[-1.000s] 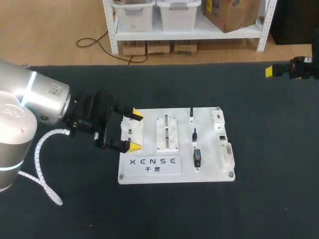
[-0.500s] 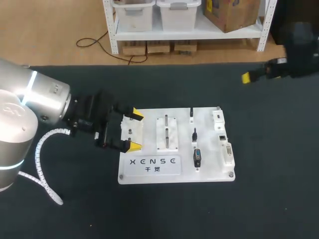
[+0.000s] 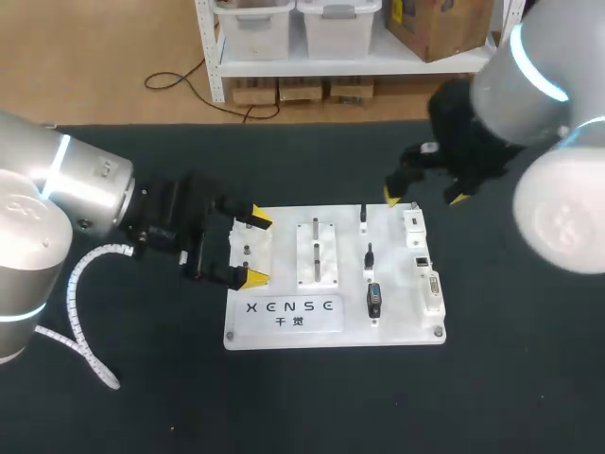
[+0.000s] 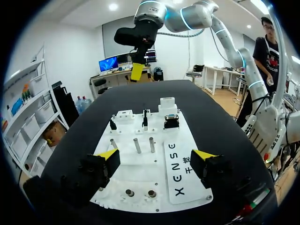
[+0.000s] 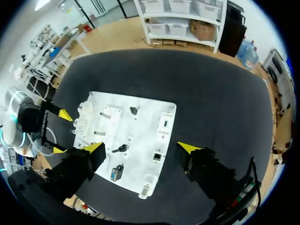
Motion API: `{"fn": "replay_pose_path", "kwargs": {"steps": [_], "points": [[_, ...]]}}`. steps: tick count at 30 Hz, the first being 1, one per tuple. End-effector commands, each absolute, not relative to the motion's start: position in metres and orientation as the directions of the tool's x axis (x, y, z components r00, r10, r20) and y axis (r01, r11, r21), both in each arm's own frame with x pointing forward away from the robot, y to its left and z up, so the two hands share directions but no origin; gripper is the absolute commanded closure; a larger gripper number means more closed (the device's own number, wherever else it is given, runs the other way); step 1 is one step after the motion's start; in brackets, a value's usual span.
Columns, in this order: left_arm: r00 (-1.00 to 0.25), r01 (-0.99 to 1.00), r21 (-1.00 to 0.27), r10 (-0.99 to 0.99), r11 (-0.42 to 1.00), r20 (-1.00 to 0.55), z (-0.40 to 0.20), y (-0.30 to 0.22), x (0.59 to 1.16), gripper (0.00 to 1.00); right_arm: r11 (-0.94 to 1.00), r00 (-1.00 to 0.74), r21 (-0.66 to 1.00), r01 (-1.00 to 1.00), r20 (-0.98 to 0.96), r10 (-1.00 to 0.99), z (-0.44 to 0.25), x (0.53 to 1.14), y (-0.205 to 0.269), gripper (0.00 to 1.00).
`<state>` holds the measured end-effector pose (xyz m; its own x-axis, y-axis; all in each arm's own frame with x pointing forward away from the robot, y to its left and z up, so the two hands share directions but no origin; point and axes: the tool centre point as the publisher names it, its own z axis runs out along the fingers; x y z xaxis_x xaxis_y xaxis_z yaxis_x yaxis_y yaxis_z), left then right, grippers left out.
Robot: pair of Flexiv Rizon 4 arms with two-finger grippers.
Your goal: Insert the Ethernet cable into its matching sockets.
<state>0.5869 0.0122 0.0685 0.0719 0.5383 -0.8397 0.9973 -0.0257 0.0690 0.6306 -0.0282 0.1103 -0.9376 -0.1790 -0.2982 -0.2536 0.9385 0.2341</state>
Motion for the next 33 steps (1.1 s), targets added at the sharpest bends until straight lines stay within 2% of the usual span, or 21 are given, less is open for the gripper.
{"fn": "replay_pose_path", "kwargs": {"steps": [1, 12, 33], "points": [[0.074, 0.997, 0.071, 0.536, -0.026, -0.841, 0.067, 0.013, 0.587, 0.00, 0.983, -0.942, -0.059, -0.173, -0.281, -0.183, 0.095, 0.627, 0.000, 0.00], [0.074, 0.997, 0.071, 0.536, -0.026, -0.841, 0.067, 0.013, 0.587, 0.00, 0.995, -0.979, -0.043, -0.093, -0.179, -0.099, 0.060, 0.619, 0.019, 0.00], [0.074, 0.997, 0.071, 0.536, -0.026, -0.841, 0.067, 0.013, 0.587, 0.00, 0.997, -0.988, -0.013, -0.072, -0.138, -0.073, 0.036, 0.617, 0.026, 0.00]]}}
